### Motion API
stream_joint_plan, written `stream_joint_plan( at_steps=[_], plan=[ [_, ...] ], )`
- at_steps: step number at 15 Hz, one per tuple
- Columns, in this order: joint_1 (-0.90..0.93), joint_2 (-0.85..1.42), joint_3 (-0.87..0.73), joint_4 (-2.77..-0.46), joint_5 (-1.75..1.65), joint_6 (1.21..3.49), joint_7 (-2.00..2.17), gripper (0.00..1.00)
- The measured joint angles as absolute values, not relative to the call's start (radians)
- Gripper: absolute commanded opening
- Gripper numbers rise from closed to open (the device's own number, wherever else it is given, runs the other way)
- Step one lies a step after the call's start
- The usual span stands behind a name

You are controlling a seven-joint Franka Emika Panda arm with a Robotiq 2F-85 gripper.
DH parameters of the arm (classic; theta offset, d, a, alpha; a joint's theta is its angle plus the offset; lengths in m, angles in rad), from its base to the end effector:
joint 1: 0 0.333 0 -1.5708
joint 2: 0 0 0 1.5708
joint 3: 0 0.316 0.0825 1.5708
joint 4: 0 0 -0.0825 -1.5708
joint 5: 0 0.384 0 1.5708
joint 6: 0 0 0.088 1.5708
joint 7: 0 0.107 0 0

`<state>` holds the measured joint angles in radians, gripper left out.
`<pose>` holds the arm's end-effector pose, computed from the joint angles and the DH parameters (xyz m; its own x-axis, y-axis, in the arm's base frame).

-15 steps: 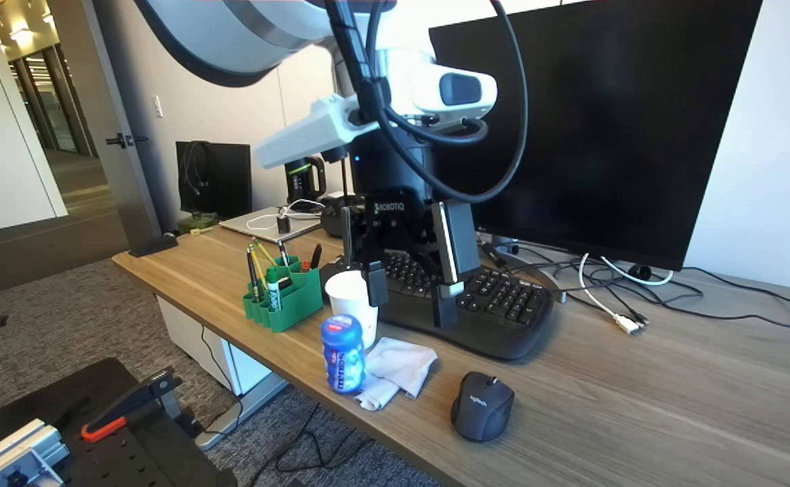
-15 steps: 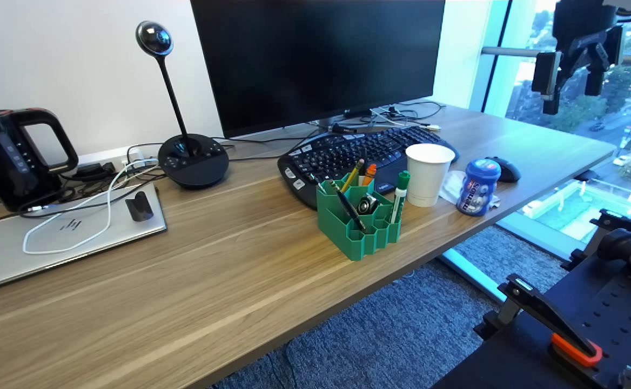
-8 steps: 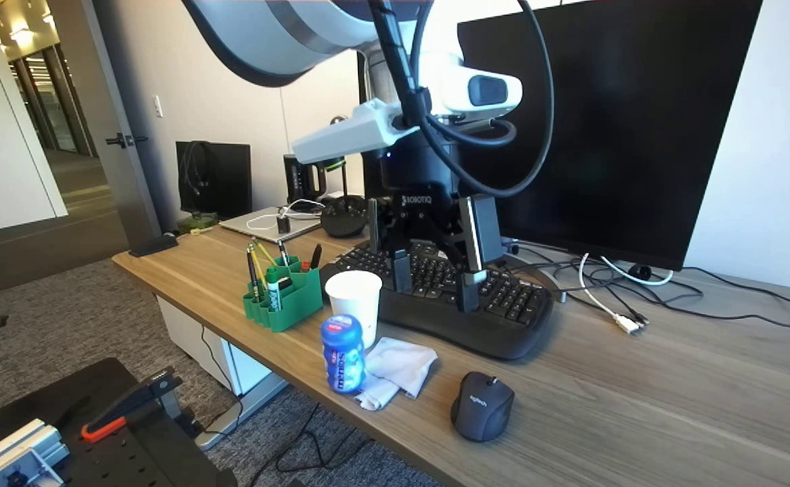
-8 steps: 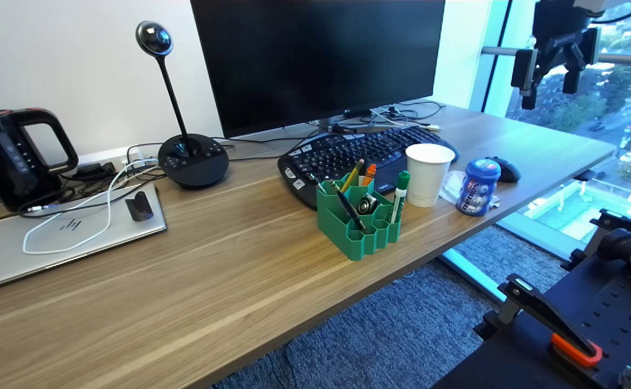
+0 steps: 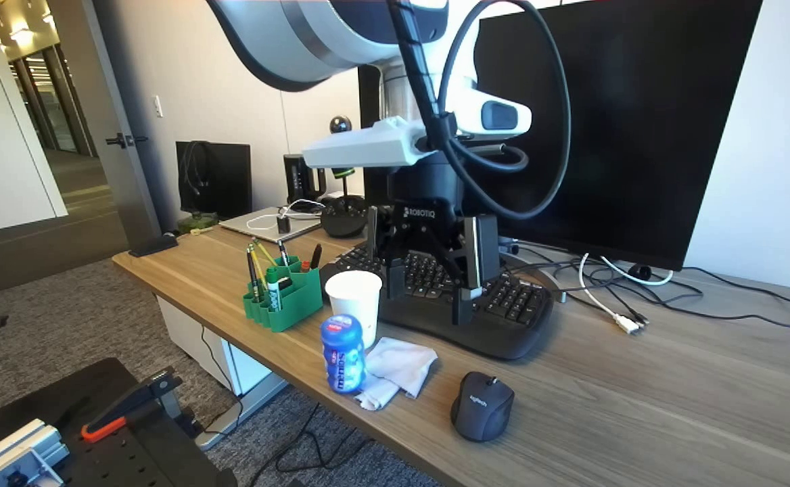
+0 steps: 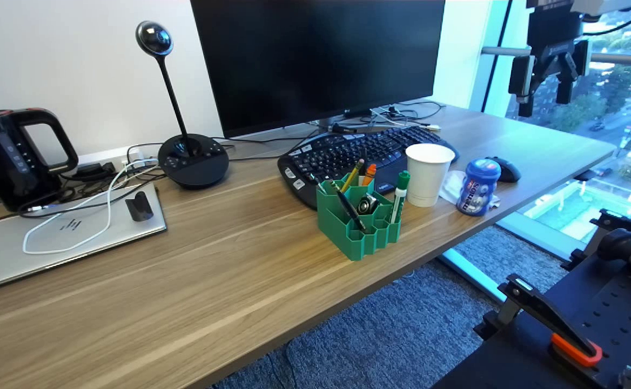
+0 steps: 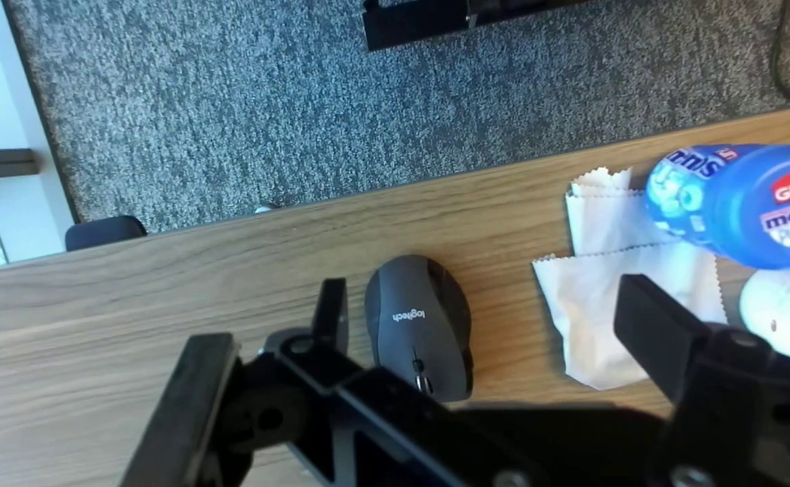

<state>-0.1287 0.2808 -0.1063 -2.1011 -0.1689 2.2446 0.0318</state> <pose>0.5476 -0.1354 0.2754 0.9774 -0.1584 -0.1398 -0.1374 -0.9792 0.1494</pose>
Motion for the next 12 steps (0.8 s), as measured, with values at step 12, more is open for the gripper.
stream_joint_plan(
  at_steps=[12],
  plan=[
    [-0.105, 0.284, -0.096, -2.14, -0.172, 2.299, 0.0, 1.0]
  ],
)
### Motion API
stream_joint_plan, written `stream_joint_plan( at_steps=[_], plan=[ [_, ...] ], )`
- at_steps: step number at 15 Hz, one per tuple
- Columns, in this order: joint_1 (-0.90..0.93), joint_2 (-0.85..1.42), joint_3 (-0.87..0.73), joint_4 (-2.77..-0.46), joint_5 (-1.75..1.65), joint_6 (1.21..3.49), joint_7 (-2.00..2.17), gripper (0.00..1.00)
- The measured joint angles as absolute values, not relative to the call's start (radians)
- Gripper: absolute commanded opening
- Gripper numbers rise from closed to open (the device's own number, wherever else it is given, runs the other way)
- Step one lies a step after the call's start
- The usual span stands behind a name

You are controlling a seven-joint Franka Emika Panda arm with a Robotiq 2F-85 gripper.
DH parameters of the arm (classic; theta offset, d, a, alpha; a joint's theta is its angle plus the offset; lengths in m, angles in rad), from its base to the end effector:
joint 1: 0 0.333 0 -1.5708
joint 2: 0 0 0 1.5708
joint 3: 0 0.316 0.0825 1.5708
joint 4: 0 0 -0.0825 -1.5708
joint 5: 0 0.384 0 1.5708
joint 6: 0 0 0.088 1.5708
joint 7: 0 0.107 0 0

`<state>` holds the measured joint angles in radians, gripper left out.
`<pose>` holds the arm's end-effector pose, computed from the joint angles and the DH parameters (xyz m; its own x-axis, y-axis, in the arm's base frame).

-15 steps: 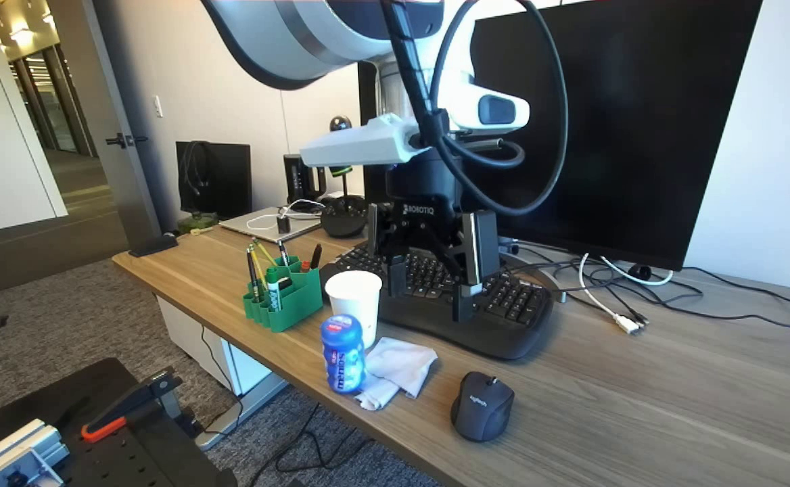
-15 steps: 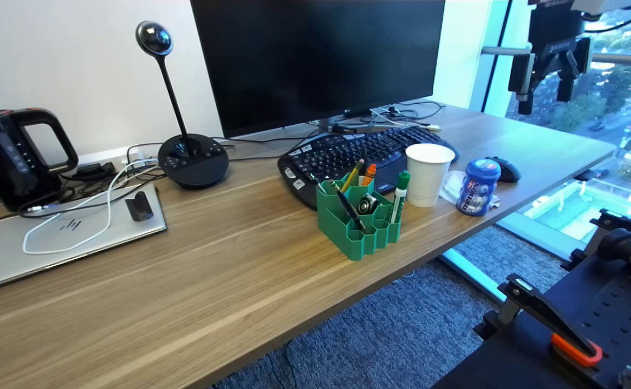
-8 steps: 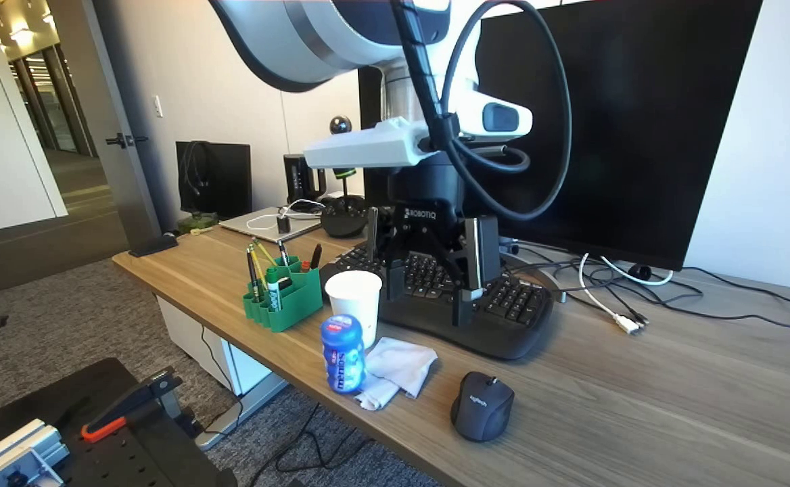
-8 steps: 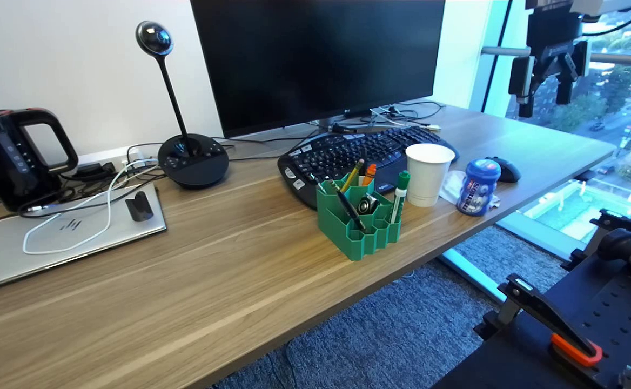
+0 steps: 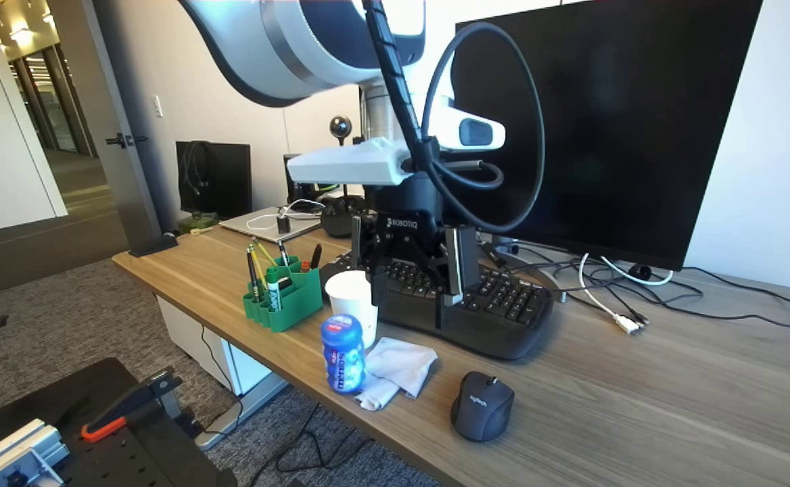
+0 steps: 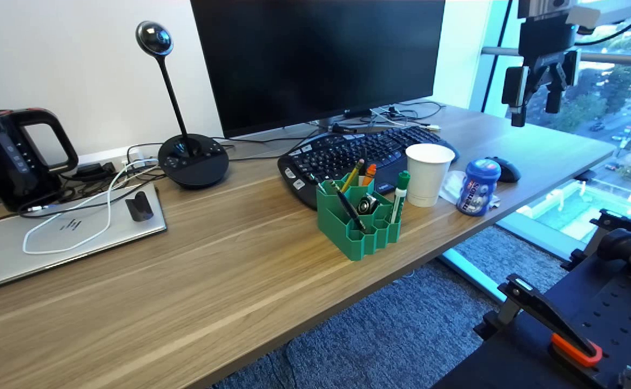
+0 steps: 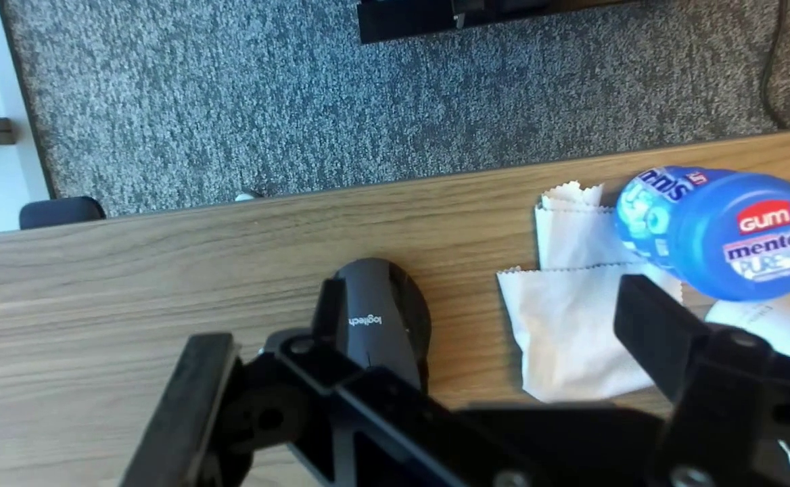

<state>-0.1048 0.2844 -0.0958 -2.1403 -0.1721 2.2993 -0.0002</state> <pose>0.5448 -0.1143 0.2617 0.9875 -0.0840 -0.1334 -0.0653 -0.9881 0.1390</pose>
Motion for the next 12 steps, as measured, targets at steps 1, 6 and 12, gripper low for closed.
stream_joint_plan(
  at_steps=[1, 6, 12],
  plan=[
    [-0.103, 0.285, -0.096, -2.144, -0.172, 2.309, -0.009, 1.0],
    [-0.108, 0.29, -0.1, -2.14, -0.17, 2.349, -0.023, 1.0],
    [-0.137, 0.315, -0.115, -2.093, -0.166, 2.382, -0.023, 1.0]
  ],
)
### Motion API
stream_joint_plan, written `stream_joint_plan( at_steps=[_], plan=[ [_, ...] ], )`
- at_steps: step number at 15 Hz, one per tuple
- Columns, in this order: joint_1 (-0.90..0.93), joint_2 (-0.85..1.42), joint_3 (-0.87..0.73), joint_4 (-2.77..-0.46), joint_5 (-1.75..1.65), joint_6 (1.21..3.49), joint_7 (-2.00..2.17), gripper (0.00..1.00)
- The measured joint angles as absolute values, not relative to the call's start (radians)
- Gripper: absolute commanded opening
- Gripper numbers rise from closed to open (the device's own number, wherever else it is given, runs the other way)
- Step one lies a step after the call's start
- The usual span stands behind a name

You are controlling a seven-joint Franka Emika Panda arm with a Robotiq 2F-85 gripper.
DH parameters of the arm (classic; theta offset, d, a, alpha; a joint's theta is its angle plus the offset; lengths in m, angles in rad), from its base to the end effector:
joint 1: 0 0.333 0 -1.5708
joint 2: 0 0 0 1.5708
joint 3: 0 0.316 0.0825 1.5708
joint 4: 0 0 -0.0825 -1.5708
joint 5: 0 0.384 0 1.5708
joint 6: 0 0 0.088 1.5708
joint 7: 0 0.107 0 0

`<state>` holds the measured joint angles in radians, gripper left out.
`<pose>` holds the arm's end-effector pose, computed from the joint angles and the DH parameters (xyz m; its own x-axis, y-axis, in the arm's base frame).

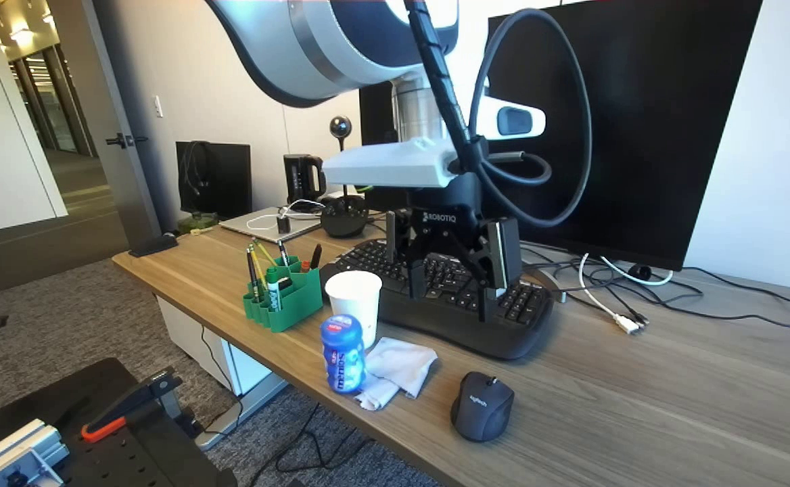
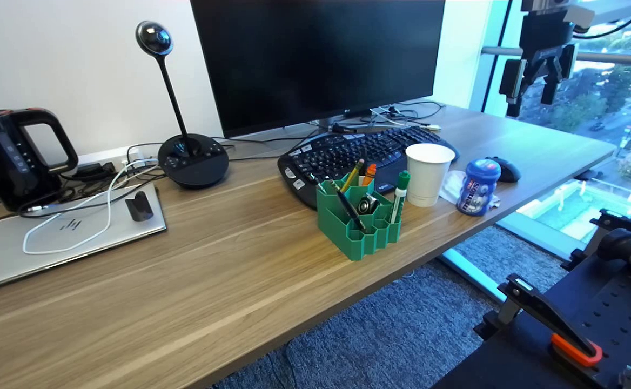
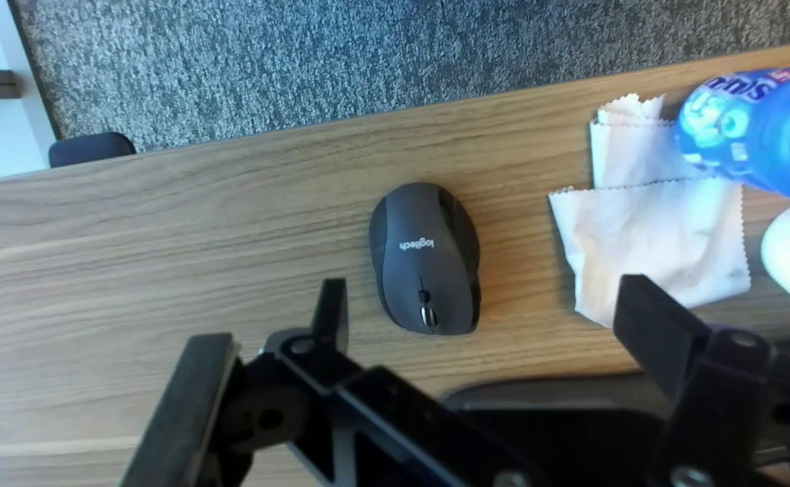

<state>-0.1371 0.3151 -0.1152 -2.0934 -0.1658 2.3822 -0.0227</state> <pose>0.5615 -0.1454 0.2698 0.9937 -0.1051 -0.0386 -0.0985 -0.9845 0.1449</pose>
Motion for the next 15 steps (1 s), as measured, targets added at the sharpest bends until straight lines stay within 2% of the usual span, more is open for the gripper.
stream_joint_plan(
  at_steps=[15],
  plan=[
    [-0.139, 0.325, -0.124, -2.091, -0.167, 2.401, -0.017, 1.0]
  ],
)
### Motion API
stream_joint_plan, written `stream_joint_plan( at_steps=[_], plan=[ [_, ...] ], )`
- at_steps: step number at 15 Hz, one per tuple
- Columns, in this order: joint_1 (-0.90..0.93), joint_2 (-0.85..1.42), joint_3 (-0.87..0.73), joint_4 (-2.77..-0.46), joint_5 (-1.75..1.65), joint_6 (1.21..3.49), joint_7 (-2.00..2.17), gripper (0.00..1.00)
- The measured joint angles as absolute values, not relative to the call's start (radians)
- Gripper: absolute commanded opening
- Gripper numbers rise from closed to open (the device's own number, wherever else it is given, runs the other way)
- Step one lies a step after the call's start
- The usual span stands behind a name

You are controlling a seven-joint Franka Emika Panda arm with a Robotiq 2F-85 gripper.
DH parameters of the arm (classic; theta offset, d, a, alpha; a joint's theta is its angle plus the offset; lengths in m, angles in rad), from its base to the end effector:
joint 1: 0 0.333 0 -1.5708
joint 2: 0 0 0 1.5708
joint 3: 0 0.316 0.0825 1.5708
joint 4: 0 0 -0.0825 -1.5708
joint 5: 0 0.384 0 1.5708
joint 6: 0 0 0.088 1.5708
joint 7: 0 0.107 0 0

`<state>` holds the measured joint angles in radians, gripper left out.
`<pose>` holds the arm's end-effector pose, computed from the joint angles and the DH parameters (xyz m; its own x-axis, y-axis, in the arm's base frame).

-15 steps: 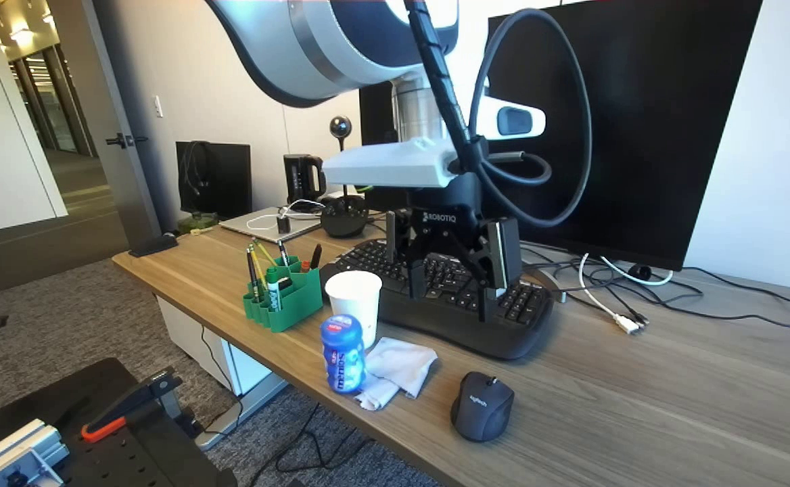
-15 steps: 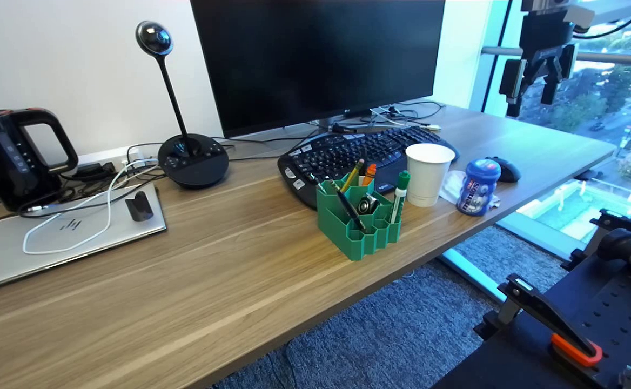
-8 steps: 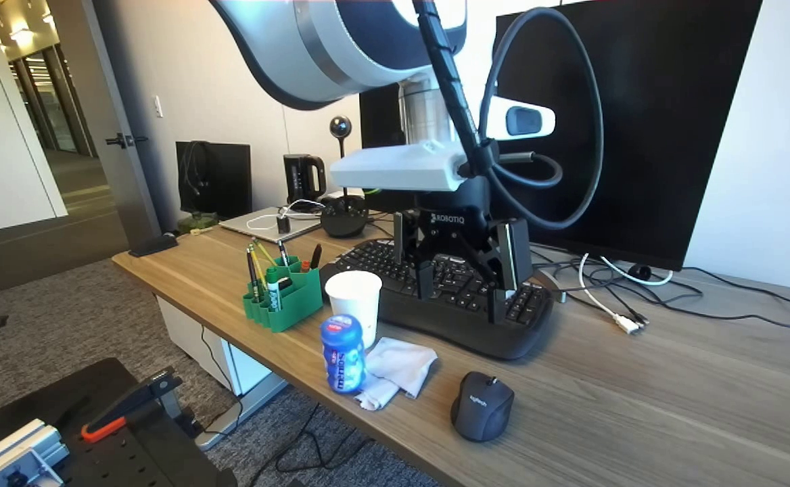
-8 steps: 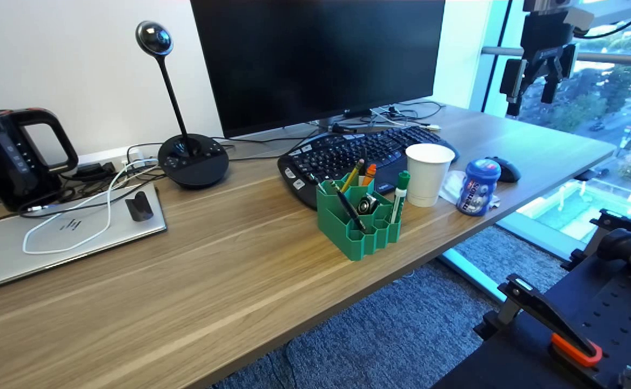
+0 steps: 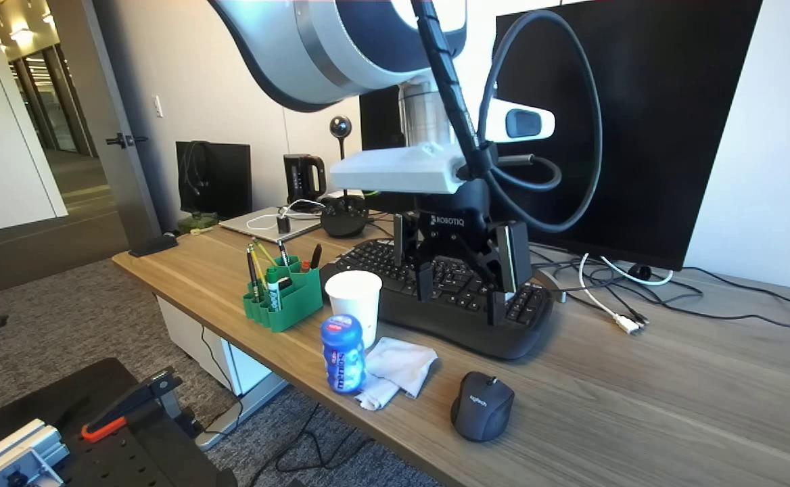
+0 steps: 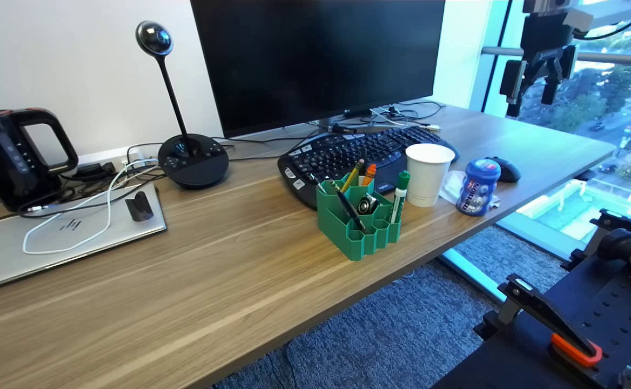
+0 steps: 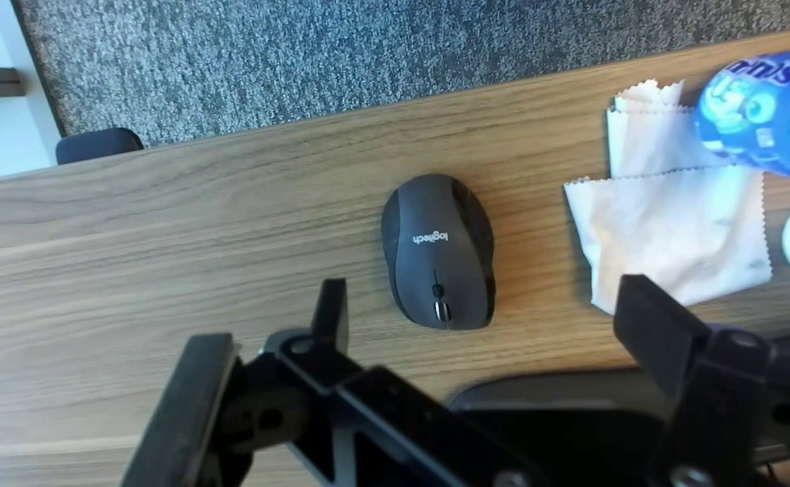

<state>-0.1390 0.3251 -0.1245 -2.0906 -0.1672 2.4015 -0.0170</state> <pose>0.5623 -0.1518 0.2670 0.9927 -0.1175 -0.0261 -0.1124 -0.9824 0.1494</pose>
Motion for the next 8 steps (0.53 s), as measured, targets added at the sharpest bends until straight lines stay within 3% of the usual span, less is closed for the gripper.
stream_joint_plan(
  at_steps=[8],
  plan=[
    [-0.141, 0.399, -0.139, -2.042, -0.166, 2.399, 0.008, 1.0]
  ],
)
